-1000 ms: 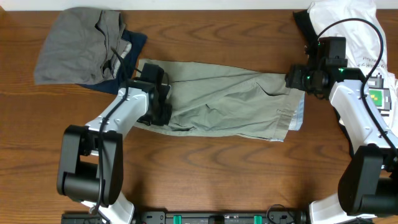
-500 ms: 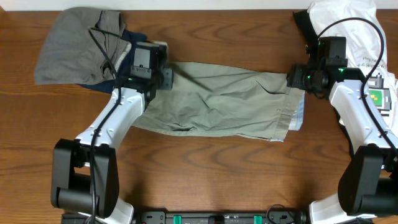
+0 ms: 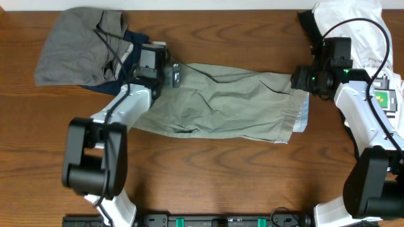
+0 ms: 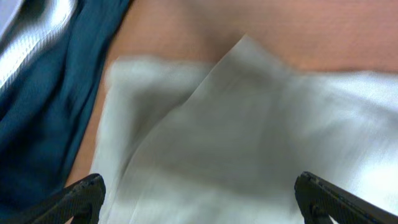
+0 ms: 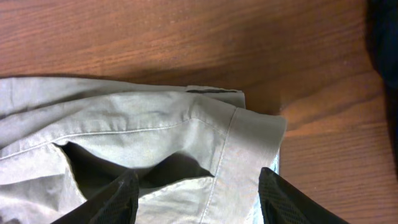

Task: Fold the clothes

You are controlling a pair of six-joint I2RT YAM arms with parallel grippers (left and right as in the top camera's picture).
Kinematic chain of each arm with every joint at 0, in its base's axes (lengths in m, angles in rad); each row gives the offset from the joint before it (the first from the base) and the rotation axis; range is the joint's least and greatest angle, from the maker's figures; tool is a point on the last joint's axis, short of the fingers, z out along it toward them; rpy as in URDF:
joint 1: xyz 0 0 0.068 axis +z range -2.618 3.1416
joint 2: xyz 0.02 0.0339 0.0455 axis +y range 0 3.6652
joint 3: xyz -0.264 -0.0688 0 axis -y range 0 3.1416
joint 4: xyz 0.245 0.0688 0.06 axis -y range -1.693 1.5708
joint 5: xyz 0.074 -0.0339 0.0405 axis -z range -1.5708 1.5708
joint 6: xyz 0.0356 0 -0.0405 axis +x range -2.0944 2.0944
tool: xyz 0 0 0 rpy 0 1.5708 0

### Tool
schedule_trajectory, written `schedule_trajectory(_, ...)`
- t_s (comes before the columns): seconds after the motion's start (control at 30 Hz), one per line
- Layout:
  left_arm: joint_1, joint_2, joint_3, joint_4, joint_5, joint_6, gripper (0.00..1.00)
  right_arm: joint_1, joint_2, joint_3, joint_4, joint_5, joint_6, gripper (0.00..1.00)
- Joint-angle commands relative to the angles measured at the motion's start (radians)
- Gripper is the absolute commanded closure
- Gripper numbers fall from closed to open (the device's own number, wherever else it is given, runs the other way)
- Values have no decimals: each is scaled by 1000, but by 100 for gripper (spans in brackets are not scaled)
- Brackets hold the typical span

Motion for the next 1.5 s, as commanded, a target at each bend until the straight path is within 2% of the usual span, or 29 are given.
schedule_trajectory(0.0, 32, -176, 13, -168, -18, -183, 2, 8, 3, 14, 1, 10, -3, 40)
schedule_trajectory(0.07, 54, -253, 12, -309, -21, -313, 2, 8, 3, 14, 2, 10, -3, 40)
schedule_trajectory(0.17, 80, -304, -8, -420, -22, -398, 2, 8, 3, 13, 8, 9, -3, 39)
schedule_trajectory(0.27, 94, -296, -56, -446, -22, -417, 2, 8, 3, 14, 9, 9, -3, 39)
schedule_trajectory(0.37, 97, -259, -122, -391, -21, -417, 1, 8, 3, 14, 7, 9, -3, 39)
schedule_trajectory(0.4, 97, -247, -137, -367, -21, -417, 4, 8, 3, 13, 6, 9, -3, 39)
schedule_trajectory(0.47, 97, -226, -160, -314, -21, -416, 22, 8, 3, 13, 5, 9, -3, 39)
schedule_trajectory(0.53, 97, -203, -172, -271, -21, -416, 47, 8, 3, 13, 5, 9, -3, 39)
schedule_trajectory(0.57, 97, -193, -172, -261, -22, -410, 50, 8, 3, 14, 5, 9, -3, 39)
schedule_trajectory(0.73, 97, -141, -172, -212, -37, -391, 56, 8, 3, 14, 5, 3, -3, 39)
schedule_trajectory(0.97, 97, -40, -172, -178, -40, -391, 55, 8, 3, 13, 6, 2, -3, 39)
schedule_trajectory(1.17, 97, -25, -172, -161, -40, -391, 56, 8, 3, 14, 8, 2, -3, 39)
schedule_trajectory(1.2, 97, -25, -172, -158, -40, -391, 62, 8, 3, 13, 8, 2, -3, 39)
schedule_trajectory(1.3, 97, -27, -171, -159, -40, -391, 91, 8, 3, 13, 10, 2, -3, 39)
schedule_trajectory(1.33, 97, -31, -171, -160, -40, -391, 94, 8, 3, 14, 11, 2, -3, 39)
schedule_trajectory(1.47, 97, -66, -171, -179, -40, -390, 94, 8, 3, 14, 12, 2, -3, 39)
